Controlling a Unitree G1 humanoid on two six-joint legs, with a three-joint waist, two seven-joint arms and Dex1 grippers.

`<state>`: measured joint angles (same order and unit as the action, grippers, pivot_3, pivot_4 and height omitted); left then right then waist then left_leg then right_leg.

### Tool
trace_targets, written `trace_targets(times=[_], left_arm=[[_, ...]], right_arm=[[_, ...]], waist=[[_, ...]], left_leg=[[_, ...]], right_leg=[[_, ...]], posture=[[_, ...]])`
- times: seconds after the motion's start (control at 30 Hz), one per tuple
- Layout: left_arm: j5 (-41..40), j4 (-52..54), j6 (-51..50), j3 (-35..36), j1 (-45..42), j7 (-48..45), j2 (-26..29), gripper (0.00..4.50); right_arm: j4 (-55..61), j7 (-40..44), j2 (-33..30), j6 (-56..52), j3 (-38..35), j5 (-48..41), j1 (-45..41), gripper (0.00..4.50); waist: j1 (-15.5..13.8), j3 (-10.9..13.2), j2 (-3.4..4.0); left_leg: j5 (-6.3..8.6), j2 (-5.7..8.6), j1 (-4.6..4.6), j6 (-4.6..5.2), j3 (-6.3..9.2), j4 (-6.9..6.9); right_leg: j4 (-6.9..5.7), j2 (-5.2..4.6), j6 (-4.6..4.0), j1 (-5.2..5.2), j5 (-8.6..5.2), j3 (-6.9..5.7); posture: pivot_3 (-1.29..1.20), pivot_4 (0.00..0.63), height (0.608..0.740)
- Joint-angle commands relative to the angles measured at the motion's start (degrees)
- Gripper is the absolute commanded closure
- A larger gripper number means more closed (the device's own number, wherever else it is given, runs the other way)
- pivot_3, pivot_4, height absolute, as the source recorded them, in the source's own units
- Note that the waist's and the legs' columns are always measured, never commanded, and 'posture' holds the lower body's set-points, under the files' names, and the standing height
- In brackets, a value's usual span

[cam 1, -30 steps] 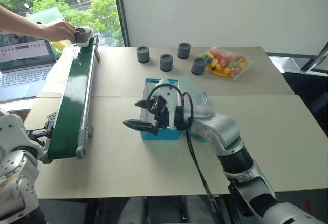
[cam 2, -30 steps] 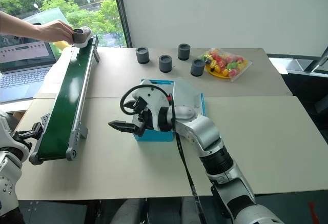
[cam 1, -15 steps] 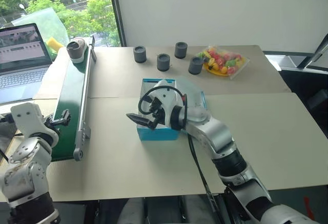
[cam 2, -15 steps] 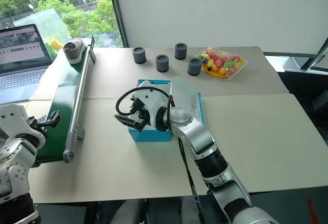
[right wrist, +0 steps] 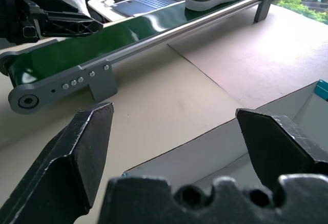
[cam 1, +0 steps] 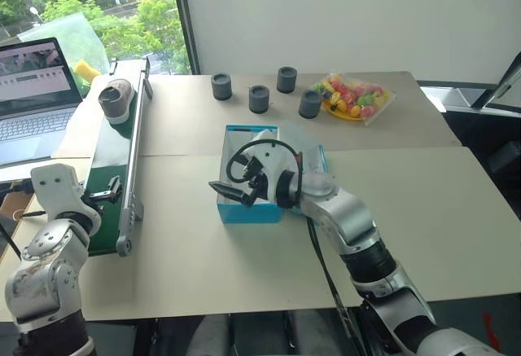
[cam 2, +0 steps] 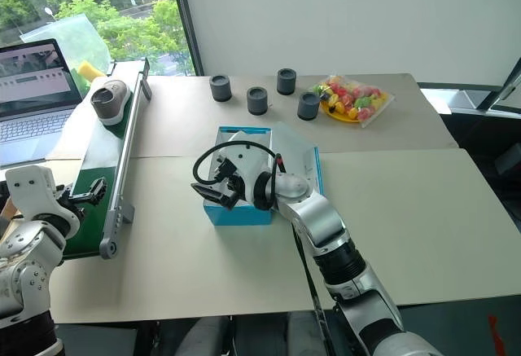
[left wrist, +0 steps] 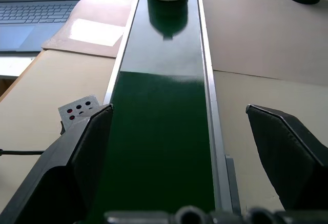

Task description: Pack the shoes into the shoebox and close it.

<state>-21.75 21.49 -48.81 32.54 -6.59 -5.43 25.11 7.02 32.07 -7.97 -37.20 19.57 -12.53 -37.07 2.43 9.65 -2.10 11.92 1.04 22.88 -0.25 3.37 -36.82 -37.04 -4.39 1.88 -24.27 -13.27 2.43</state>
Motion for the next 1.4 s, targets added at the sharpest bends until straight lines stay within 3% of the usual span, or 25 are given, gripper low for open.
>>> trace_targets(times=[0.03,0.67,1.4], left_arm=[[-0.34,1.88,0.15,-0.01,0.23,-0.09,0.34,0.04],[3.52,0.04,-5.01,-2.13,0.26,0.75,4.76,0.04],[3.47,-5.61,-6.63,-3.41,-2.57,1.35,1.00,0.04]], right_arm=[[1.89,0.12,0.54,0.90,-0.98,-0.48,-0.78,0.00],[5.03,-1.23,3.85,-3.35,-5.06,-4.34,-0.28,0.00],[6.80,-4.61,5.52,-6.45,-9.85,-8.64,-1.51,0.00]], waist=[[0.00,0.00,0.00],[0.03,0.00,0.01],[-0.41,0.01,0.02]], left_leg=[[0.00,0.00,0.01,0.00,0.00,0.00],[0.00,-0.01,0.00,0.00,0.00,0.01],[0.00,-0.01,-0.07,0.00,0.02,0.02]], right_leg=[[0.00,0.00,0.00,-0.01,0.00,0.00],[0.00,0.01,0.00,-0.02,0.00,0.00],[-0.02,-0.03,0.00,0.04,0.00,-0.01]], posture=[[0.00,0.150,0.740],[0.00,0.150,0.740],[0.00,0.150,0.740]])
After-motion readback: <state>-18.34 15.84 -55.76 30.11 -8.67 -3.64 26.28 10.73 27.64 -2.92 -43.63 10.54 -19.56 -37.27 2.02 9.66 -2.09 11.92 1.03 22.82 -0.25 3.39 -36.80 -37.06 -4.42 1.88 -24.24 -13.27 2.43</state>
